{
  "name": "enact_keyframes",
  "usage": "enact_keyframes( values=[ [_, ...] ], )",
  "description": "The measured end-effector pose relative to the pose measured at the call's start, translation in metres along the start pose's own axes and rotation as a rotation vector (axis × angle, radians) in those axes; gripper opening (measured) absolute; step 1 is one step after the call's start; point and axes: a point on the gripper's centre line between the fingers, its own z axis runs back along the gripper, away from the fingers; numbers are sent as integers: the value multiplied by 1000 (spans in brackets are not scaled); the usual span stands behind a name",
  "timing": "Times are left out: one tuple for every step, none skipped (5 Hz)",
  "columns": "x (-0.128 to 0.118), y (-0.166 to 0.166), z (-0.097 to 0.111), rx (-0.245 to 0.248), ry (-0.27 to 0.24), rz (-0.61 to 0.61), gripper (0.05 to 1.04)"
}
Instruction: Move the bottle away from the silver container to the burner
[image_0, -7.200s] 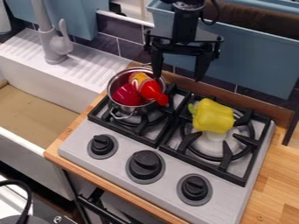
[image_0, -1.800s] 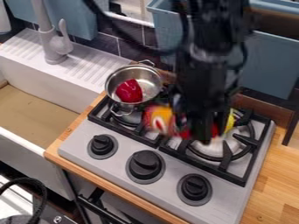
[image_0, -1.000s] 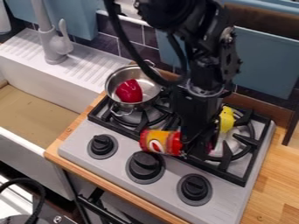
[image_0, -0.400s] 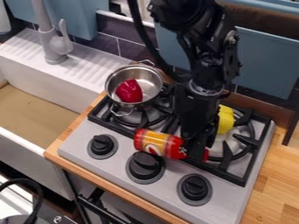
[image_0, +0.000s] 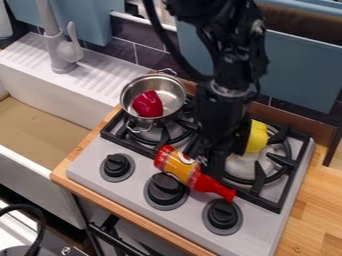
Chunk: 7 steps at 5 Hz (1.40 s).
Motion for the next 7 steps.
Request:
enact_keyframes(
  values=[
    [9, -1, 14, -30, 11, -52, 999],
    [16, -5, 27, -79, 4, -102, 999],
    [23, -15, 31, -124, -83, -208, 999],
    [31, -25, 48, -215, -156, -312, 999],
    [37, -24, 54, -196, -161, -494, 999],
    [44, -29, 64, -197, -147, -554, 999],
    [59, -34, 77, -163, -112, -640, 999]
  ],
)
